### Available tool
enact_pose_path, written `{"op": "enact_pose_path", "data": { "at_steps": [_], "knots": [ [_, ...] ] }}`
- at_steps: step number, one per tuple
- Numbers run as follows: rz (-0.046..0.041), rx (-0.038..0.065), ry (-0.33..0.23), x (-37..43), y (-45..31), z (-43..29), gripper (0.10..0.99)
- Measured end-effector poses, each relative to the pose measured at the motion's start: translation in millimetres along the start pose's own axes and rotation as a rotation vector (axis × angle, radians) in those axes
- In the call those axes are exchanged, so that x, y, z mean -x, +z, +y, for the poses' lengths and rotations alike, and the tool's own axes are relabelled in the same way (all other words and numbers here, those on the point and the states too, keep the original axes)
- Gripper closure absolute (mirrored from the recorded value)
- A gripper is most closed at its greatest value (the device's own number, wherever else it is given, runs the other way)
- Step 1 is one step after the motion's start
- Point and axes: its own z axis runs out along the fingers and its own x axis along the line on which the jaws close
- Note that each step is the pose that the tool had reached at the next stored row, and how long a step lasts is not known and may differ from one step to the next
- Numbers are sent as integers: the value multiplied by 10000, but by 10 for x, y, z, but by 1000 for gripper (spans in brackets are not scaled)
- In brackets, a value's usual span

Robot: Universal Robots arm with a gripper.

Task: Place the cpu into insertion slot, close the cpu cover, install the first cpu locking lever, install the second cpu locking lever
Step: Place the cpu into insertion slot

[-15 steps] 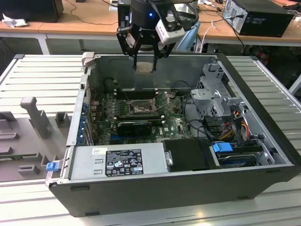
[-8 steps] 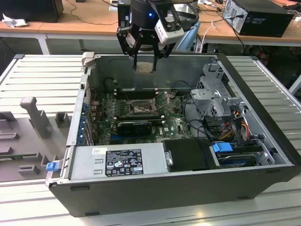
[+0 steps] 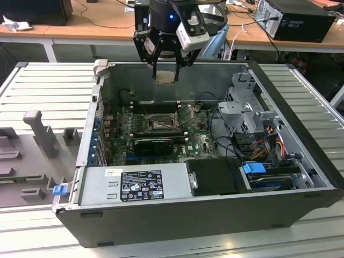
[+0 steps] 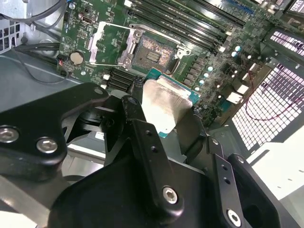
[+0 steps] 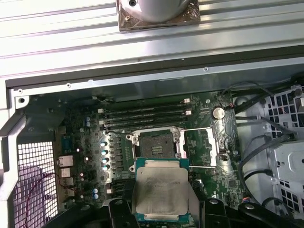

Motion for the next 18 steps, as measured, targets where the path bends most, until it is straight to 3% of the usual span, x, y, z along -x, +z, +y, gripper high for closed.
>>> {"op": "enact_pose_path", "data": {
  "at_steps": [18],
  "knots": [
    [-29, 8, 337, 0, 0, 0, 557]
  ]
}}
